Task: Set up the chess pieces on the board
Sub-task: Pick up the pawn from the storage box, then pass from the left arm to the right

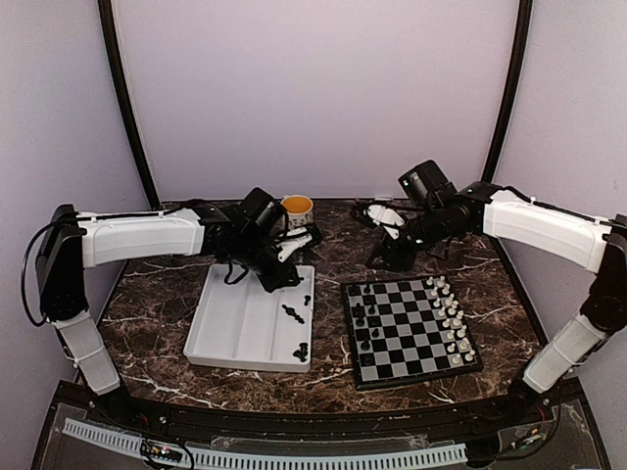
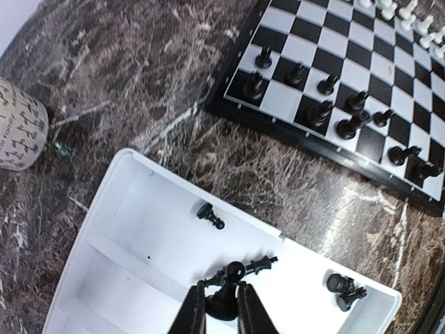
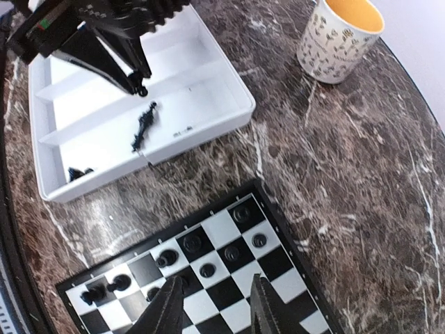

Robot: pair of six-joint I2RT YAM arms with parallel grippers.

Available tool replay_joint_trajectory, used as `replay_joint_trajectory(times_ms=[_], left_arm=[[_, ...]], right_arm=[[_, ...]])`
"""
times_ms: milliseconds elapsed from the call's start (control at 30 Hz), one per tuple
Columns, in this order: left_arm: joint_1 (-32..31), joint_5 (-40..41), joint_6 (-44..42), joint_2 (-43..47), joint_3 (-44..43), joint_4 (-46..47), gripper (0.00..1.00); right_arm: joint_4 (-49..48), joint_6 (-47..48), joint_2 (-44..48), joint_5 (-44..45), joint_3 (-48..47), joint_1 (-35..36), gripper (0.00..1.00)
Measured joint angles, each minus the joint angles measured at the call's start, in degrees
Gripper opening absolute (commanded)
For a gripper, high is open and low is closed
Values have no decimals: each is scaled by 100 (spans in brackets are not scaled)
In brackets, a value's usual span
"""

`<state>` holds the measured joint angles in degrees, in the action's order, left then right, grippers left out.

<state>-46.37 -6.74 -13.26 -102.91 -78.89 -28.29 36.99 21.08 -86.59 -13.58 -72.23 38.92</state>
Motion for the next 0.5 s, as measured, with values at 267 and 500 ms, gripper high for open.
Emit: replay_joint_trajectory(times_ms=[267, 500], left_arm=[[9, -577, 166, 857, 894, 1432, 7], [9, -848, 254, 855, 988, 1805, 8]], right_arm=[[-133, -1036, -1318, -1742, -1086, -63, 39], [-142, -1733, -2122, -2983, -1495, -61, 39]])
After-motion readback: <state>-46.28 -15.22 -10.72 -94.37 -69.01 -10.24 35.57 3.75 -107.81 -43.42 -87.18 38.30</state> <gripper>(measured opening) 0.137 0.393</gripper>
